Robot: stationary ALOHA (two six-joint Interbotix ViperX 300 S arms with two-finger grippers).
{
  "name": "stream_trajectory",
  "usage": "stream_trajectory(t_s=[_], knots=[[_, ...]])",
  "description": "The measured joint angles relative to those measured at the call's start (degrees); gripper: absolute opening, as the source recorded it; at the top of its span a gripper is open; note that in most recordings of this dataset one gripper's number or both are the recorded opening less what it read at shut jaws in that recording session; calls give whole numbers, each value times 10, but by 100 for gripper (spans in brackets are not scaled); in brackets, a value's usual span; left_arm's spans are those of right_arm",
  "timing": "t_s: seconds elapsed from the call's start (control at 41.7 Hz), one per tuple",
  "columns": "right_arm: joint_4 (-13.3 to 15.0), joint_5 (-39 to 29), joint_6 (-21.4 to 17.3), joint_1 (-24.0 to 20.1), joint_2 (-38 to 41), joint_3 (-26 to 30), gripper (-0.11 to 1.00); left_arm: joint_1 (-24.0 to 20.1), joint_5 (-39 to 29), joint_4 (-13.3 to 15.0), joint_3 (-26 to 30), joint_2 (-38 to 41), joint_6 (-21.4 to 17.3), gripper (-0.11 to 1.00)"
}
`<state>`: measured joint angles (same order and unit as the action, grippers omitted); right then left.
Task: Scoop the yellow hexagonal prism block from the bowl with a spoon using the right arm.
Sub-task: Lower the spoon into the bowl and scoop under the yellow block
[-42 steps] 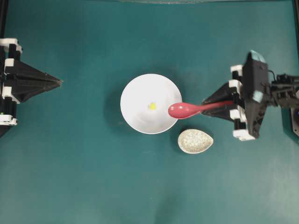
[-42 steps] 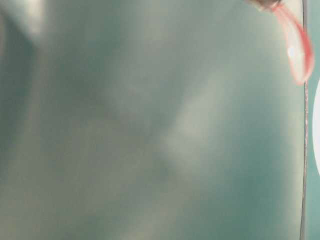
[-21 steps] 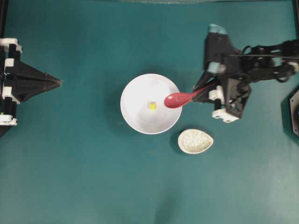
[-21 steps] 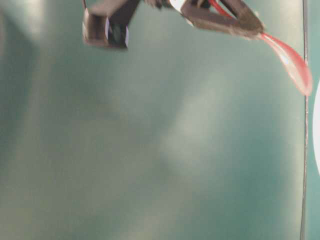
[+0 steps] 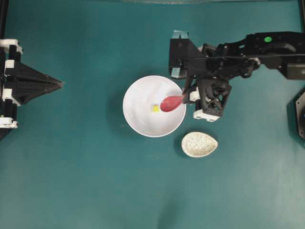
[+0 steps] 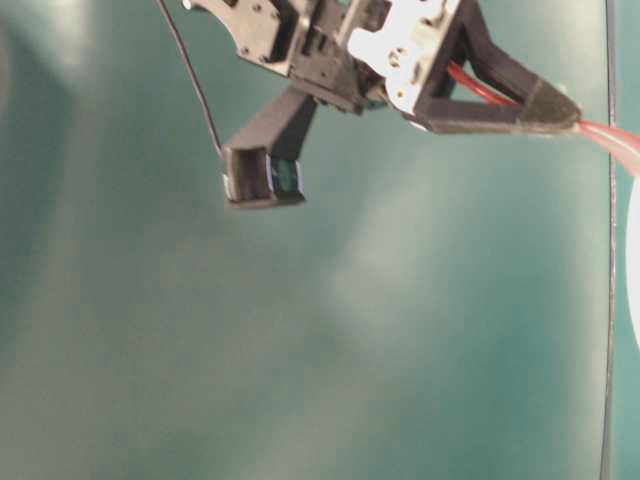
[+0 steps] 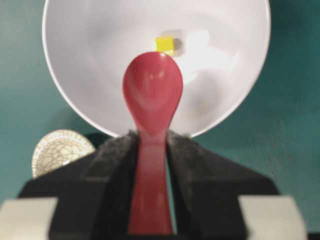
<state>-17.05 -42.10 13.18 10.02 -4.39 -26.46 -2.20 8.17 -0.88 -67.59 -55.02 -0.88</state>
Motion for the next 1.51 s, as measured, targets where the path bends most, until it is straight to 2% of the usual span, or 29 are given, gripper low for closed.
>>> stream_trajectory(t_s=[0.527, 1.51], knots=[[2, 4, 1, 0, 59, 2, 26, 0, 1, 0, 0, 0, 0, -1], [1, 86, 4, -14, 115, 38, 26, 0, 0, -1, 0, -1, 0, -1]])
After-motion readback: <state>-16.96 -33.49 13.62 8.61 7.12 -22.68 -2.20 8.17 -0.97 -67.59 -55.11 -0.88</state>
